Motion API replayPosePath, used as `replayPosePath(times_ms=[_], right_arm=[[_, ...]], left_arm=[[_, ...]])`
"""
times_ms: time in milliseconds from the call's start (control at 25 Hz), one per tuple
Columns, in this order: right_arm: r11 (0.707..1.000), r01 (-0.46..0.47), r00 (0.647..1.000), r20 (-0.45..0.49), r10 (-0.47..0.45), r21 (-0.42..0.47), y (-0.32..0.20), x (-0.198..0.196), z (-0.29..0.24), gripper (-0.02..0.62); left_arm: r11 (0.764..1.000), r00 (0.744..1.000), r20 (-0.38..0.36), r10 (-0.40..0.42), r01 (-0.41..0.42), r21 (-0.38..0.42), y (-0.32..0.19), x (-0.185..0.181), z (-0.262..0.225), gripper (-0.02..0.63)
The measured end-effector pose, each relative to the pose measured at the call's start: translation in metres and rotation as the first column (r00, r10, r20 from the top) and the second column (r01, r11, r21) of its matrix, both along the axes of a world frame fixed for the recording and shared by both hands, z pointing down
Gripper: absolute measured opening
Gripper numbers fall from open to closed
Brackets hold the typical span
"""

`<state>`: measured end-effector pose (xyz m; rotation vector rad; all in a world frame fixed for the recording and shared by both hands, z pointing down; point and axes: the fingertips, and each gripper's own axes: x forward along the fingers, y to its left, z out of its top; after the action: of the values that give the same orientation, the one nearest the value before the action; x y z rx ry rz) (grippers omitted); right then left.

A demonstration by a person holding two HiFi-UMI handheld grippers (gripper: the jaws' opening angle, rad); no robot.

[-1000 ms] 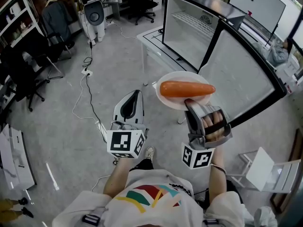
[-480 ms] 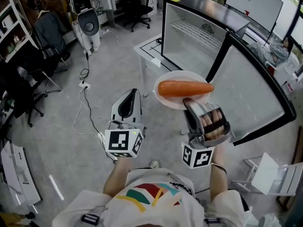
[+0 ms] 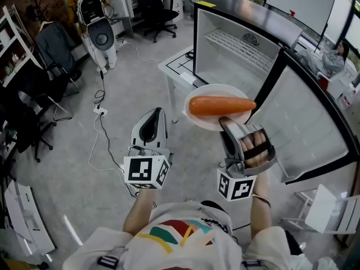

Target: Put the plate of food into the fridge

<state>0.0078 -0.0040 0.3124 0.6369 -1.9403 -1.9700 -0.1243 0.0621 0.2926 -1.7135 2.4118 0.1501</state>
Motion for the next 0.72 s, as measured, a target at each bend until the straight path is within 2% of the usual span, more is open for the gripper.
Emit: replayPosePath(times_ms=[520,720], right_arm=[[1.000,-0.001,0.999,-0.041,0.000,-0.020,-0.019,-0.025,0.010,0.038],[1.000,0.001,0.999,-0.051,-0.002,-0.029,-0.038,-0.035,0.019,0.038]], left_arm=[[1.000,0.998,-0.058,-0.006,0.005,-0.021,-0.020,-0.028,0.019,0.006],[1.000,0.999,-0.049,-0.006,0.005,-0.021,-0.037,-0.035,0.020,0.006]])
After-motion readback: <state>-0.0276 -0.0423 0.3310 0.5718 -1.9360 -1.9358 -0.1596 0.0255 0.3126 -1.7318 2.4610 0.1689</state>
